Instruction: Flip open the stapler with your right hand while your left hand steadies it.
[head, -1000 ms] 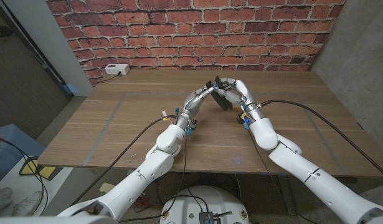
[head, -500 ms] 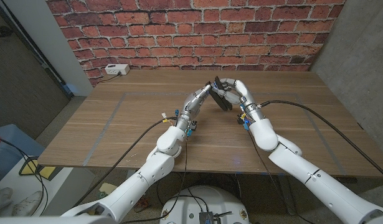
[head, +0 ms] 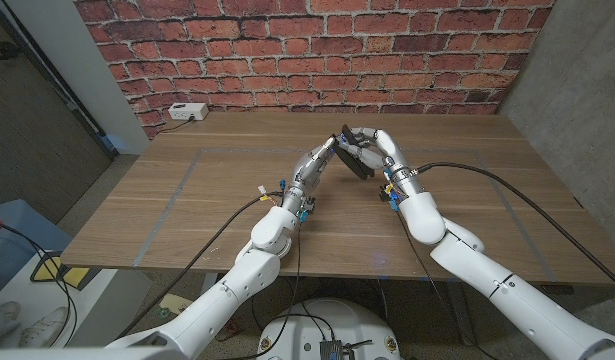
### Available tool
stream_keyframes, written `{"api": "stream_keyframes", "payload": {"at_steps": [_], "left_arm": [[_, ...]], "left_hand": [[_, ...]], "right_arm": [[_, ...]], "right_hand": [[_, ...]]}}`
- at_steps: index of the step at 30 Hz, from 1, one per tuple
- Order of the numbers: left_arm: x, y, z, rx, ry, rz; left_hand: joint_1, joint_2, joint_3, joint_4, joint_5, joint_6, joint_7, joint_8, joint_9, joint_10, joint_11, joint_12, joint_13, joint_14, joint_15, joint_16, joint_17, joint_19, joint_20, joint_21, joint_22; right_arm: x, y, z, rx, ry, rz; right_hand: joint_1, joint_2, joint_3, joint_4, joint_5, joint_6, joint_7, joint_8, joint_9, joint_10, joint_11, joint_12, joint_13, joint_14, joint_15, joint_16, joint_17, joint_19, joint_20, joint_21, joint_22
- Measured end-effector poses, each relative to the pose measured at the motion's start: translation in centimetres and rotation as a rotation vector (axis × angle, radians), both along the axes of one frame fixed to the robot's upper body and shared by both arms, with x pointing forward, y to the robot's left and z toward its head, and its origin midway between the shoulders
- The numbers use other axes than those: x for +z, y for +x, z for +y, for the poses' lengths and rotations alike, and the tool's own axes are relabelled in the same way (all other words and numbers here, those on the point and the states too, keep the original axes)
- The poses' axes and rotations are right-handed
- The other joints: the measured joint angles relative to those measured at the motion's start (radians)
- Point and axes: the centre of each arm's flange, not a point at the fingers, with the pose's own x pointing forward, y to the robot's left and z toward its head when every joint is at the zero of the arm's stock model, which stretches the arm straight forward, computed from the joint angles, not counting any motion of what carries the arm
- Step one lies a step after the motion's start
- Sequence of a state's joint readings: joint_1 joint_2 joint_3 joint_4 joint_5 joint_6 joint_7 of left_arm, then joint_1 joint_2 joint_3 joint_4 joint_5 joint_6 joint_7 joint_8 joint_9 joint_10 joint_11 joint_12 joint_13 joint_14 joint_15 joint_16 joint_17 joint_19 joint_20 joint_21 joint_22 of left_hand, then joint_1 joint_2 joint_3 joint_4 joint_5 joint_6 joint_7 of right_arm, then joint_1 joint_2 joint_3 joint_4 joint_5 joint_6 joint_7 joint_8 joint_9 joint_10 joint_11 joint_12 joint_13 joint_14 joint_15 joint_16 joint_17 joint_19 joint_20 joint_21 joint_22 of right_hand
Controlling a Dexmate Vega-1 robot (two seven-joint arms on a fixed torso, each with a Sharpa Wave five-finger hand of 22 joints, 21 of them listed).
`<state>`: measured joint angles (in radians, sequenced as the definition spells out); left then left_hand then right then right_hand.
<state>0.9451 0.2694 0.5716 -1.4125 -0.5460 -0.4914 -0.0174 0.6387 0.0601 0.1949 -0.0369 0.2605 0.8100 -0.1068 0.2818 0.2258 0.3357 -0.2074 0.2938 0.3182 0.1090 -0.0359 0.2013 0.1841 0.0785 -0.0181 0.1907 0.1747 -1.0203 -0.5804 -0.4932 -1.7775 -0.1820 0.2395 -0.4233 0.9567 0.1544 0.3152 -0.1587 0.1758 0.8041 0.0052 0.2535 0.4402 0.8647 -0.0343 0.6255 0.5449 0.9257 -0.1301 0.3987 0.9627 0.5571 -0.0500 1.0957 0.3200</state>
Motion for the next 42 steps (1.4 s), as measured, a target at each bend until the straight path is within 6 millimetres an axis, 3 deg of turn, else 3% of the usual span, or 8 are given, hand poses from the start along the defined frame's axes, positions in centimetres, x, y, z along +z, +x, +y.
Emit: {"api": "stream_keyframes", "payload": {"at_steps": [7, 13, 17, 23, 42], "left_arm": [[-0.11, -0.09, -0.15, 0.001, -0.013, 0.004], [-0.07, -0.11, -0.28, 0.002, -0.02, 0.006], [-0.07, -0.12, -0.35, 0.002, -0.023, 0.007], [0.06, -0.06, -0.45, 0.004, -0.024, 0.008], [0.03, 0.22, -0.67, 0.013, -0.019, 0.029]], "left_hand": [[0.034, 0.058, 0.051, -0.019, 0.0, 0.015, 0.004, 0.0, -0.005, 0.009, 0.001, 0.0, 0.005, 0.01, -0.001, 0.0, -0.003, 0.008, 0.008, 0.0, -0.003], [0.034, 0.058, 0.065, -0.035, -0.001, 0.017, 0.007, 0.0, 0.0, 0.011, 0.0, 0.0, 0.005, 0.009, -0.001, 0.0, -0.008, 0.008, 0.008, 0.0, -0.003], [0.067, 0.053, 0.077, -0.069, -0.007, 0.018, 0.007, -0.005, 0.005, 0.011, 0.0, -0.004, 0.005, 0.013, 0.002, 0.0, -0.008, 0.01, 0.011, 0.0, -0.003], [0.095, 0.026, 0.125, -0.117, -0.033, 0.03, 0.013, -0.005, 0.024, 0.011, 0.0, -0.009, 0.009, 0.013, 0.002, -0.007, -0.012, 0.011, 0.022, 0.0, -0.003], [0.115, 0.006, 0.151, -0.115, -0.057, 0.069, 0.034, 0.019, 0.039, 0.034, -0.002, -0.009, 0.019, 0.018, -0.003, -0.007, -0.01, 0.011, 0.022, 0.0, 0.0]], "right_arm": [[-0.12, -0.16, 0.08, -0.001, -0.005, -0.002], [-0.21, -0.29, 0.13, 0.0, -0.005, -0.002], [-0.26, -0.32, 0.14, 0.0, -0.005, -0.002], [-0.28, -0.34, 0.08, -0.001, -0.004, -0.002], [0.03, -0.31, -0.17, 0.011, 0.022, -0.006]], "right_hand": [[0.0, 0.0, 0.011, 0.003, 0.0, 0.0, 0.0, -0.008, -0.002, 0.0, 0.0, 0.006, 0.001, 0.002, 0.001, 0.0, 0.003, -0.004, -0.003, 0.007, -0.002], [0.0, 0.0, 0.011, 0.003, 0.0, 0.004, 0.004, -0.011, -0.005, 0.0, 0.0, 0.006, 0.001, 0.002, 0.001, 0.0, 0.005, -0.004, -0.003, 0.013, -0.005], [0.0, 0.0, 0.012, 0.004, 0.0, 0.005, 0.005, -0.014, -0.006, 0.0, 0.0, 0.006, 0.001, 0.002, 0.002, 0.0, 0.008, -0.004, -0.003, 0.015, -0.005], [0.0, 0.0, 0.012, 0.004, 0.0, 0.005, 0.005, -0.014, -0.007, 0.0, 0.0, 0.006, 0.001, 0.001, 0.002, 0.0, 0.008, -0.004, -0.003, 0.023, -0.009], [0.0, 0.0, 0.018, -0.001, 0.0, 0.005, 0.005, -0.023, -0.01, 0.002, 0.002, 0.004, 0.001, 0.001, 0.002, 0.0, 0.012, -0.007, 0.0, 0.038, -0.015]]}}
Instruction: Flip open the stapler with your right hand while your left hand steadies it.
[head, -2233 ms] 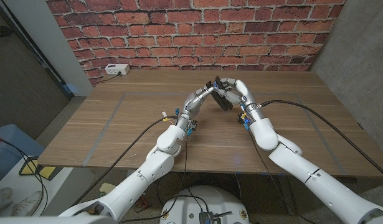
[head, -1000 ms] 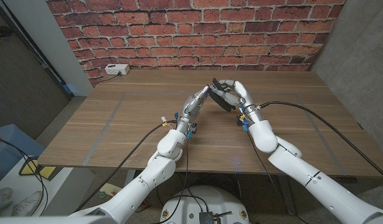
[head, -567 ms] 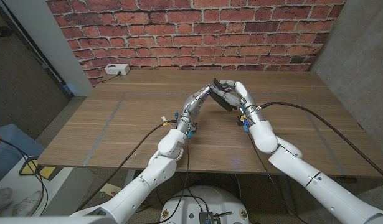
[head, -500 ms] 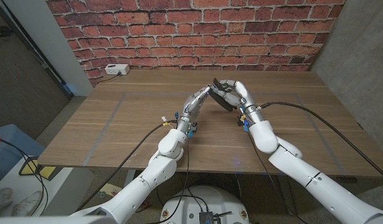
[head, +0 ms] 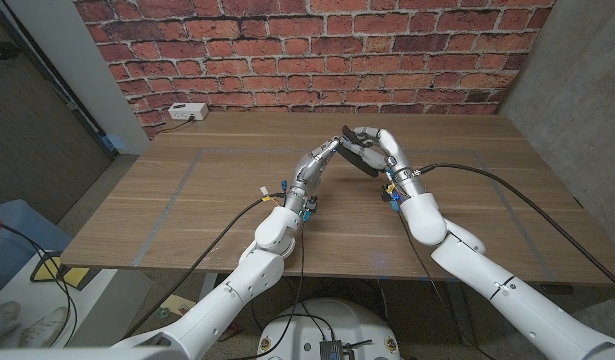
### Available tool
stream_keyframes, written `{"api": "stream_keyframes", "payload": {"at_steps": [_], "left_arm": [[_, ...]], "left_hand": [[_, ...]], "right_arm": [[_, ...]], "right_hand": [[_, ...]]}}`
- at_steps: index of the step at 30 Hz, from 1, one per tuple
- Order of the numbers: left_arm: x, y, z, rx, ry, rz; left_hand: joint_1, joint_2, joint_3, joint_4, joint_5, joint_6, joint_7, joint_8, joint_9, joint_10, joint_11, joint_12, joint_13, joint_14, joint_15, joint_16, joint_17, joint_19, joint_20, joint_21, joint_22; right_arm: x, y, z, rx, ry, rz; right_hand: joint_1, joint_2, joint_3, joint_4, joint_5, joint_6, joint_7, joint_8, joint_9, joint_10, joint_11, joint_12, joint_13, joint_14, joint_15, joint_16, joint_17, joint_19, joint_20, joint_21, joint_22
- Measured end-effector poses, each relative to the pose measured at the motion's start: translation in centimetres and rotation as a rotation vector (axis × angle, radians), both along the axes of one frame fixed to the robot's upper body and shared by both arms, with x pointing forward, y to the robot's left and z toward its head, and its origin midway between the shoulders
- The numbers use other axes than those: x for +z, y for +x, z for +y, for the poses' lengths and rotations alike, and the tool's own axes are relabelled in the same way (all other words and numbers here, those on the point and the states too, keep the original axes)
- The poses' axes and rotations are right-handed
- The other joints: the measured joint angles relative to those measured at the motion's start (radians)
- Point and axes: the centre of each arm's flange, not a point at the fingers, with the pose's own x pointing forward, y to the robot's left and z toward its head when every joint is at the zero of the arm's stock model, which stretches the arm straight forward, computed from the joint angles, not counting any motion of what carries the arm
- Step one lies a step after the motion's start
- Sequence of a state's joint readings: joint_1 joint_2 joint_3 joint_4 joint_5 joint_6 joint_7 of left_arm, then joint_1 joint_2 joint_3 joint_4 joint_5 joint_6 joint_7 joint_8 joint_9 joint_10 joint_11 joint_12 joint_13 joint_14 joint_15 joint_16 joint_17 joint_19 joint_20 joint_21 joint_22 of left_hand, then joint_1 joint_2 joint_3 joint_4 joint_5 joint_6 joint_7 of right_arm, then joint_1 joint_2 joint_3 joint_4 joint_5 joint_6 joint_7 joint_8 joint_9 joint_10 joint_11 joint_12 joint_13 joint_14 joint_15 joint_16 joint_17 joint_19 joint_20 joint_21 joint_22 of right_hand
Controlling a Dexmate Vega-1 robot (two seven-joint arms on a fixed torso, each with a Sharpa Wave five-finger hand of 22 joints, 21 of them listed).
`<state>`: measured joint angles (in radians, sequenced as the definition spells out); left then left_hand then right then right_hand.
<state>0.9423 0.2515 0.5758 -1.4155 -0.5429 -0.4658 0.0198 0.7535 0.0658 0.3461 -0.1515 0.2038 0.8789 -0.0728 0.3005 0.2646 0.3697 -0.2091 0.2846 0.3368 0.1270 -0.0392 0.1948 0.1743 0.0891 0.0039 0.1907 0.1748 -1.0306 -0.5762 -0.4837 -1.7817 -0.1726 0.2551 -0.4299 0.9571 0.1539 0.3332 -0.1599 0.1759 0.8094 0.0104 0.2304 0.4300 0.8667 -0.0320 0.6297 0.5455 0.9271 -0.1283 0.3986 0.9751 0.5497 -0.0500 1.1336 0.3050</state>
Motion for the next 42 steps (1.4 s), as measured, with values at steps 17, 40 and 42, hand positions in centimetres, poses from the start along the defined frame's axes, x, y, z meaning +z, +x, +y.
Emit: {"api": "stream_keyframes", "payload": {"at_steps": [17, 40, 42], "left_arm": [[0.04, 0.21, -0.05, 0.001, 0.006, 0.005], [-0.08, 0.38, 0.42, 0.009, -0.006, 0.008], [-0.09, 0.39, 0.48, 0.01, -0.008, 0.008]], "left_hand": [[0.0, 0.0, 0.011, 0.003, -0.007, 0.0, 0.0, 0.0, 0.028, 0.0, 0.0, 0.0, 0.005, 0.0, 0.0, 0.0, 0.001, 0.0, 0.0, 0.0, 0.0], [0.006, -0.006, 0.016, 0.008, -0.012, -0.003, 0.002, 0.007, 0.036, 0.0, 0.0, 0.0, 0.009, 0.0, 0.0, 0.0, 0.0, 0.0, 0.0, 0.0, 0.0], [0.006, -0.006, 0.016, 0.008, -0.012, -0.003, 0.002, 0.007, 0.036, 0.0, 0.0, 0.0, 0.009, 0.0, 0.0, 0.0, 0.0, 0.0, 0.0, 0.0, 0.0]], "right_arm": [[0.35, 0.04, -0.23, 0.004, 0.023, -0.003], [0.54, 0.42, 0.13, 0.021, 0.029, 0.001], [0.55, 0.46, 0.16, 0.024, 0.035, 0.001]], "right_hand": [[0.002, -0.002, 0.003, -0.003, 0.0, 0.0, 0.0, -0.004, -0.001, -0.006, -0.006, -0.005, 0.008, 0.007, -0.004, -0.008, 0.005, -0.01, -0.004, 0.02, -0.01], [0.001, -0.001, 0.007, -0.007, 0.01, -0.029, -0.029, -0.017, 0.018, -0.034, -0.034, 0.001, 0.045, 0.007, -0.004, -0.015, 0.014, -0.046, 0.0, 0.051, -0.027], [0.001, -0.001, 0.007, -0.007, 0.01, -0.034, -0.034, -0.017, 0.023, -0.034, -0.034, 0.004, 0.05, 0.007, -0.004, -0.022, 0.018, -0.05, 0.004, 0.051, -0.027]]}}
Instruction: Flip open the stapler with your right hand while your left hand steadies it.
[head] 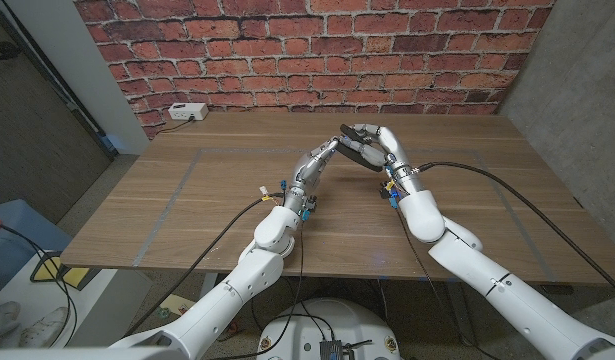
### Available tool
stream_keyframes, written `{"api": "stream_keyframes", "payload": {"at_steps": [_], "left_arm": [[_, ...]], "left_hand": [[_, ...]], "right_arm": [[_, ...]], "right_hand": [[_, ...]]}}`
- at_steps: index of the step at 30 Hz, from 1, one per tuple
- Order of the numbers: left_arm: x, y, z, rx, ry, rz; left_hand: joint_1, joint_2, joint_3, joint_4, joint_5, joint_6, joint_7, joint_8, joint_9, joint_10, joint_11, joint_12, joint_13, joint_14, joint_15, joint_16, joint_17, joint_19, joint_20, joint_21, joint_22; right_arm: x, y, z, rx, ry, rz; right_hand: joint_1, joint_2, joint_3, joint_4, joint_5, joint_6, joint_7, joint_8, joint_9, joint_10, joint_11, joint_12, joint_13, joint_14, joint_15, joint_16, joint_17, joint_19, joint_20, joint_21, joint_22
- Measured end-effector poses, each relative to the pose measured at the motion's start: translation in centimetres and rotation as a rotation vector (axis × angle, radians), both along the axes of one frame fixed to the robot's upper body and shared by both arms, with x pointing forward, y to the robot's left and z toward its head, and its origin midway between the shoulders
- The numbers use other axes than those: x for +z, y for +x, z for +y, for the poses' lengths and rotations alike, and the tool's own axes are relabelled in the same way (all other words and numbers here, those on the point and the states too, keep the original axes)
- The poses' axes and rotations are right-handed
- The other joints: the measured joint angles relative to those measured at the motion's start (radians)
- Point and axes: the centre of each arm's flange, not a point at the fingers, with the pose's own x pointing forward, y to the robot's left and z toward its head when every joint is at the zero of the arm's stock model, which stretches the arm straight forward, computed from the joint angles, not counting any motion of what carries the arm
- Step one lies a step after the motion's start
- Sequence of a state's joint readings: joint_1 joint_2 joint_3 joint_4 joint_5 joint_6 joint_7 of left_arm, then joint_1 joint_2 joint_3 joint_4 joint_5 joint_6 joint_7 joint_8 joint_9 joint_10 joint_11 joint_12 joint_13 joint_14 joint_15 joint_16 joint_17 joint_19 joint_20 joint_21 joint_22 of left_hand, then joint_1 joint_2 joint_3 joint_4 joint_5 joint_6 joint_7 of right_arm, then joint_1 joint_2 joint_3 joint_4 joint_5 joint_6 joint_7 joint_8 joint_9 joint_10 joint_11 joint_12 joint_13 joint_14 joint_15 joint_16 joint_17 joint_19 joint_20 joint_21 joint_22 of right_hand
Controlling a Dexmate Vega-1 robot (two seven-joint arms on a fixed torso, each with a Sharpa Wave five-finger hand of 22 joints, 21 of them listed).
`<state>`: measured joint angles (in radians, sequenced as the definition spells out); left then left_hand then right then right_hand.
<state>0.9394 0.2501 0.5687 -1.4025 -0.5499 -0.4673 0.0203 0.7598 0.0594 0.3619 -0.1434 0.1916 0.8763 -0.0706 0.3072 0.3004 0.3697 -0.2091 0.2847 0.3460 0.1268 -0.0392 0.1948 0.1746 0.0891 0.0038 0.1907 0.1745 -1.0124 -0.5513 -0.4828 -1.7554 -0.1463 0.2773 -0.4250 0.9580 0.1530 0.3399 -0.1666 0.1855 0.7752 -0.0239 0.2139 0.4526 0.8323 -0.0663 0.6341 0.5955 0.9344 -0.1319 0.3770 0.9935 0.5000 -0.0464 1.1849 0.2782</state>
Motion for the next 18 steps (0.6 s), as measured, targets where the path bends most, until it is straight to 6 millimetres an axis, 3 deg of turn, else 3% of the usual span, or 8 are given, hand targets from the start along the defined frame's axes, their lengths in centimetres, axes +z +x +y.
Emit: {"api": "stream_keyframes", "payload": {"at_steps": [14, 18], "left_arm": [[-0.16, 0.06, 0.43, 0.008, -0.01, 0.002], [-0.13, 0.04, 0.53, 0.01, -0.013, 0.001]], "left_hand": [[0.0, 0.0, 0.004, 0.004, -0.003, -0.007, -0.001, -0.002, 0.023, 0.0, 0.0, 0.0, 0.0, 0.0, 0.0, 0.0, 0.0, 0.0, 0.0, 0.0, 0.0], [0.002, 0.002, 0.007, 0.008, -0.003, -0.025, -0.019, -0.002, 0.029, 0.0, 0.0, -0.004, 0.004, 0.001, 0.001, 0.0, 0.0, 0.0, 0.0, 0.0, 0.0]], "right_arm": [[-0.03, 0.29, 0.27, 0.035, 0.078, 0.004], [-0.1, 0.48, 0.34, 0.046, 0.103, 0.006]], "right_hand": [[0.0, 0.0, 0.0, 0.0, 0.007, -0.004, -0.004, 0.005, 0.022, -0.004, -0.003, 0.013, 0.014, 0.0, 0.0, -0.004, 0.009, -0.011, 0.0, 0.022, -0.009], [0.0, 0.0, 0.0, 0.0, 0.007, -0.004, -0.004, 0.005, 0.028, -0.007, -0.007, 0.013, 0.019, 0.0, 0.0, -0.004, 0.011, -0.011, 0.0, 0.022, -0.01]]}}
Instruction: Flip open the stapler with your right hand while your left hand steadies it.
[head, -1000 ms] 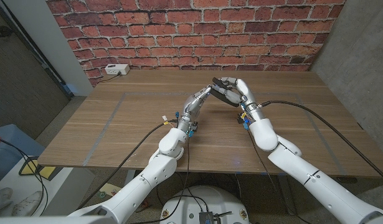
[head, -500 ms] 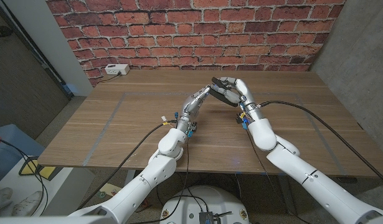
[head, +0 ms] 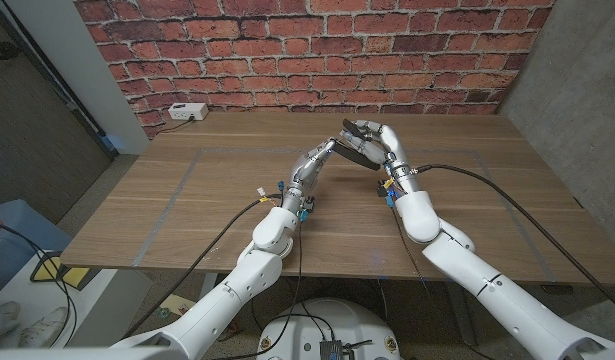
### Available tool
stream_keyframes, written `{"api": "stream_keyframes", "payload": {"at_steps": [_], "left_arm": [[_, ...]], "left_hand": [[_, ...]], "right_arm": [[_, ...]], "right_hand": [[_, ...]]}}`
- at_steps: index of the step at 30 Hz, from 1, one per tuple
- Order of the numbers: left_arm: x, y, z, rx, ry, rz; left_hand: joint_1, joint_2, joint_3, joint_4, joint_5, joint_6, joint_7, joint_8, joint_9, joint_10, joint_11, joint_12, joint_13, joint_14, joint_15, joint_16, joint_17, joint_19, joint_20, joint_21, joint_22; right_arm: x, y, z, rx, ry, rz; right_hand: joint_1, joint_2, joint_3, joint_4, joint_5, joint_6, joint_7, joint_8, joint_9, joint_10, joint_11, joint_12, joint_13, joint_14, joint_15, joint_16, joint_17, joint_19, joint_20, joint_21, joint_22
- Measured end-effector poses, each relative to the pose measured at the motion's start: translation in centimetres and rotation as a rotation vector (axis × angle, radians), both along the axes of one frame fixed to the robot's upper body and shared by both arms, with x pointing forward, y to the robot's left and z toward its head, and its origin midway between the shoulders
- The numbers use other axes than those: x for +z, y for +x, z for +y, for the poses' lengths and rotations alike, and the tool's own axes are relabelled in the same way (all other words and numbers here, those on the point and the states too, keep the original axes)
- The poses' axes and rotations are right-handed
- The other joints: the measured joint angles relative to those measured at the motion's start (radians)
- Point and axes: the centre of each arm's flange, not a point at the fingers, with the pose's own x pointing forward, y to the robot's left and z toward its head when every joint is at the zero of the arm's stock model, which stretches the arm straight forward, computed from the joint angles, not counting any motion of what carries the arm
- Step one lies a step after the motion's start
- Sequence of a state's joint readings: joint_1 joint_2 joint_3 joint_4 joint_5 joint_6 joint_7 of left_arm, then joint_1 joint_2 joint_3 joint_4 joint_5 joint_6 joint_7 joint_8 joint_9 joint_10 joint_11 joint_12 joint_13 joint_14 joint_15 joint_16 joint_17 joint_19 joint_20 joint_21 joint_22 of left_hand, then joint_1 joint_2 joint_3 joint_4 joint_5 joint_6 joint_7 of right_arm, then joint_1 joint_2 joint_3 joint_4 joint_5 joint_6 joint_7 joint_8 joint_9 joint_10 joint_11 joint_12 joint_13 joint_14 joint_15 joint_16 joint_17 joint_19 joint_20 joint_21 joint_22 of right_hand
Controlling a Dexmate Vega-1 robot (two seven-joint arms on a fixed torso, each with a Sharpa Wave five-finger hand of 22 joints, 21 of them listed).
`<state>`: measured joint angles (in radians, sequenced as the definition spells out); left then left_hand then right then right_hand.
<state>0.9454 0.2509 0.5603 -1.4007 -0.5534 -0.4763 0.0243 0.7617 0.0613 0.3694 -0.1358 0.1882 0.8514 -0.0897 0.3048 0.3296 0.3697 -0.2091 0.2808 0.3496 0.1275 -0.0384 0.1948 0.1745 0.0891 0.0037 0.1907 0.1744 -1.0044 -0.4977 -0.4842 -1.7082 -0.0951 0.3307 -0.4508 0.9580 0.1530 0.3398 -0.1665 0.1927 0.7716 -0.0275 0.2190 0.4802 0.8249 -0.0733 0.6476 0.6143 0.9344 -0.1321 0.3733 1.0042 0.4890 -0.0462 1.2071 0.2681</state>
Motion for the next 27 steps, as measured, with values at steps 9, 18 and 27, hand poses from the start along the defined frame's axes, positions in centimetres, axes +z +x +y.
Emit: {"api": "stream_keyframes", "payload": {"at_steps": [9, 18, 27], "left_arm": [[0.04, -0.12, 0.06, 0.0, -0.006, -0.001], [0.19, -0.29, 0.31, 0.019, -0.03, -0.008], [0.28, -0.34, 0.23, 0.023, -0.046, -0.004]], "left_hand": [[0.011, 0.011, -0.001, 0.016, -0.006, -0.007, -0.006, -0.007, 0.0, 0.015, 0.003, 0.0, 0.006, 0.044, 0.003, 0.006, 0.005, 0.026, -0.03, 0.007, -0.001], [0.005, 0.017, 0.004, 0.021, 0.001, 0.0, 0.001, -0.008, 0.007, 0.018, 0.007, 0.0, 0.015, 0.066, 0.001, 0.006, 0.007, 0.055, -0.035, 0.014, 0.0], [-0.005, 0.027, 0.004, 0.021, 0.001, -0.004, -0.003, -0.005, 0.008, 0.03, -0.001, 0.0, 0.019, 0.102, 0.002, 0.023, 0.021, 0.058, -0.011, 0.014, 0.0]], "right_arm": [[0.25, -0.36, -0.02, 0.013, 0.015, -0.021], [0.32, 0.45, 0.14, 0.019, 0.054, -0.017], [0.56, 0.52, -0.2, 0.023, 0.085, -0.028]], "right_hand": [[0.0, 0.0, 0.0, 0.0, 0.004, -0.003, -0.003, 0.0, 0.012, 0.0, 0.0, 0.0, 0.0, 0.0, 0.0, 0.0, 0.008, 0.0, 0.0, 0.013, -0.008], [0.0, 0.0, 0.0, 0.0, 0.004, -0.004, -0.003, 0.0, 0.023, -0.004, -0.004, 0.0, -0.002, 0.0, 0.0, -0.004, 0.012, -0.003, -0.004, 0.025, -0.013], [-0.009, 0.008, 0.0, 0.0, 0.003, -0.007, -0.007, 0.004, 0.028, -0.004, -0.004, 0.0, -0.003, 0.0, 0.0, -0.004, 0.017, -0.009, 0.001, 0.033, -0.017]]}}
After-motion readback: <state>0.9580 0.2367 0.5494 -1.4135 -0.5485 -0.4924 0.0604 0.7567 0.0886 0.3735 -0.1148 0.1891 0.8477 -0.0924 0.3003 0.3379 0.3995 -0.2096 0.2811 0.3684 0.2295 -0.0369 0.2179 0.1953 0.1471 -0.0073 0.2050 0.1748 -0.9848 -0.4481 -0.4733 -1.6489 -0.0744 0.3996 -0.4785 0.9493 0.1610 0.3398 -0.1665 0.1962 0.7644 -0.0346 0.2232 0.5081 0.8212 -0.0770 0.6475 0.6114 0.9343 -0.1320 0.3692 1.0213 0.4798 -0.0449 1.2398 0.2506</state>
